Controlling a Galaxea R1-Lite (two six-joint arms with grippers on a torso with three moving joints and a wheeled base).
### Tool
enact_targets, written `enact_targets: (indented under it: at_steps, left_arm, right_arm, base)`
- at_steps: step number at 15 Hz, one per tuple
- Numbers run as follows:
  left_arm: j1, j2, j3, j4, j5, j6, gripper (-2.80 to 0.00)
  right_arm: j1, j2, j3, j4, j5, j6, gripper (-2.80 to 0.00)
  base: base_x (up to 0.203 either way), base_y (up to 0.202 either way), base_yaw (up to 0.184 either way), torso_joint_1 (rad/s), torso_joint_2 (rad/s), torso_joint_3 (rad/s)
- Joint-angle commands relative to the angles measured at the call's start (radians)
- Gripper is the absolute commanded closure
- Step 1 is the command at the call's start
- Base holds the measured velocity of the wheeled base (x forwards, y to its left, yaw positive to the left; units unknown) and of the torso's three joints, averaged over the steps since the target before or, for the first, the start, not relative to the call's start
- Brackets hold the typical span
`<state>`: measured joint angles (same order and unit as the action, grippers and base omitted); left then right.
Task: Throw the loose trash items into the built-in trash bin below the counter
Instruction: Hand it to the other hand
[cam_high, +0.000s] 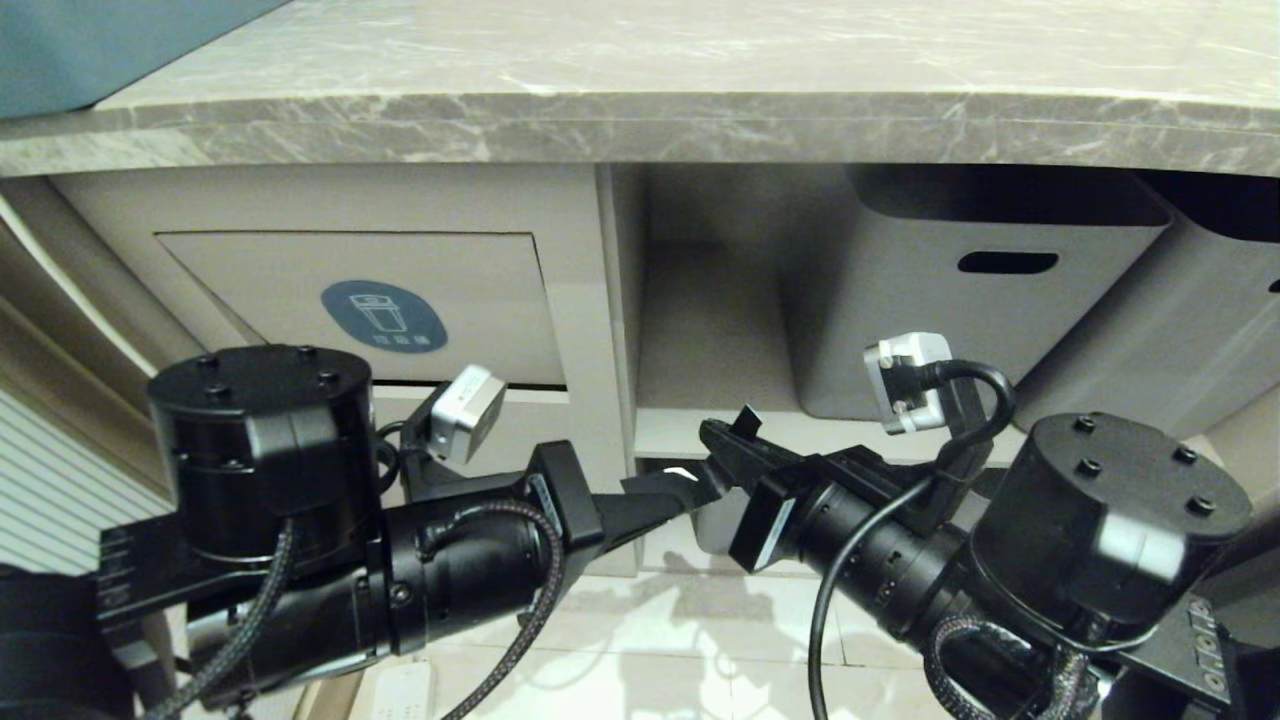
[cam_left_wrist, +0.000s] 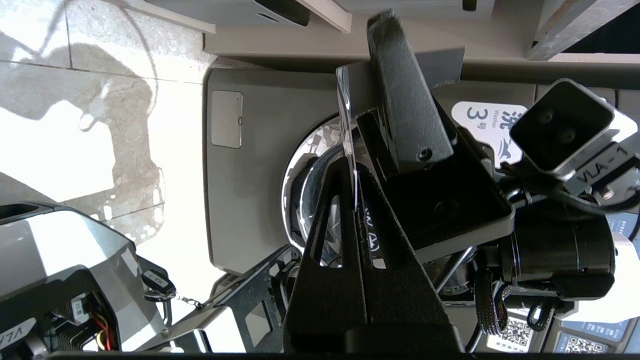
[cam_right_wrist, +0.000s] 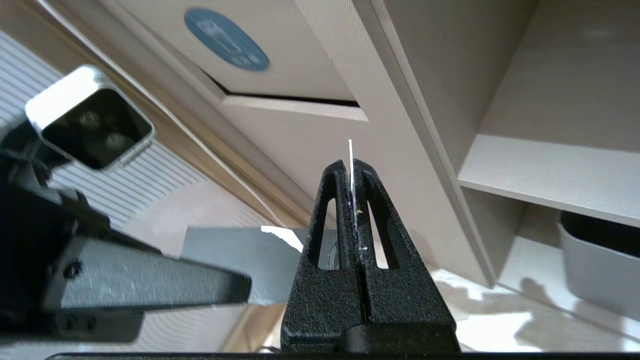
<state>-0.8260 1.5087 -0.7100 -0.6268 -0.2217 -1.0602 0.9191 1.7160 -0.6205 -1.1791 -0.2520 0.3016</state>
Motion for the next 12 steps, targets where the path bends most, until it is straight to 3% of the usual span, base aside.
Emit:
enact_targets:
  at_steps: [1, 6, 9, 12]
  left_arm:
    - [0.001, 0.004, 0.0, -0.004, 0.001, -0.006, 0.0]
    - [0.003, -0.005, 0.008, -0.002, 0.004, -0.006, 0.0]
    - [0.015, 0.003, 0.011, 0.005, 0.049, -0.003, 0.0]
    - [0.019, -0.012, 0.046, 0.005, 0.051, 0.019, 0.0]
  right_arm:
    - [0.002, -0.007, 0.016, -0.008, 0.002, -0.007, -2.8]
    - [0.015, -0.038, 0.047, -0.009, -0.01, 0.0, -2.8]
    - [0.005, -0.09, 0.108, -0.01, -0.029, 0.001, -2.8]
    - [-0.113, -0.174, 0.167, -0.009, -0.035, -0.008, -2.8]
  base:
    - [0.0, 0.0, 0.0, 0.0, 0.0, 0.0]
    - [0.0, 0.0, 0.0, 0.0, 0.0, 0.0]
    - [0.0, 0.0, 0.0, 0.0, 0.0, 0.0]
    - [0.0, 0.0, 0.0, 0.0, 0.0, 0.0]
